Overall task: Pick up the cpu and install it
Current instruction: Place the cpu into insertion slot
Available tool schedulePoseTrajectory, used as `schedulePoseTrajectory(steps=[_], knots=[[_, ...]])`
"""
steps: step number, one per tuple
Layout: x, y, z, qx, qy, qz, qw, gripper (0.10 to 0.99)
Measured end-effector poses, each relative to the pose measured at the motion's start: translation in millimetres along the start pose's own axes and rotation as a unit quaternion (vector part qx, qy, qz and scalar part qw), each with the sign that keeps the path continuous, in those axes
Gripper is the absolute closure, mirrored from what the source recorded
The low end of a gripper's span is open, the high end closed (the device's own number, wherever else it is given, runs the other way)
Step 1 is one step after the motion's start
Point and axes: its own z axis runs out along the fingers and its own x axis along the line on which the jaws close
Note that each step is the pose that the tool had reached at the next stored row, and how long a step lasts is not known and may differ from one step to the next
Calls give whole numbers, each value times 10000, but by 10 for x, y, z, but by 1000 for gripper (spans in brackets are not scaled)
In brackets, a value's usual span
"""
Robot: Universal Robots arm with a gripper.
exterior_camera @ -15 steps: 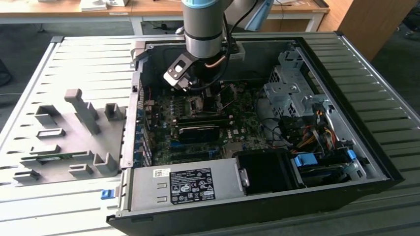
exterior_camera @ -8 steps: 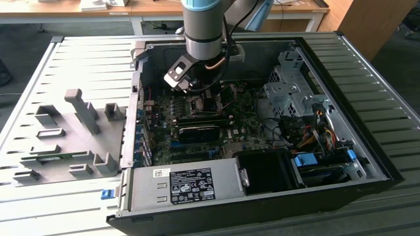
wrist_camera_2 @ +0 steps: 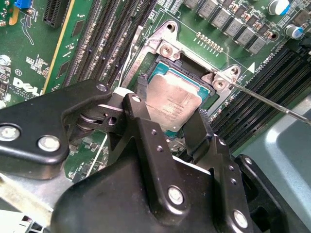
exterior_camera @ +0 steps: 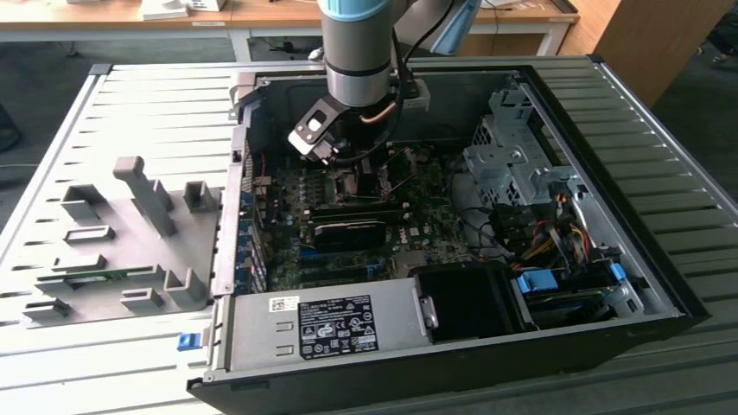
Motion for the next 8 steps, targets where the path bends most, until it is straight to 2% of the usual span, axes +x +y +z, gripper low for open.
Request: schedulePoseTrajectory(steps=[8], knots=[[1, 1, 2, -2, 2, 0, 10000, 537]])
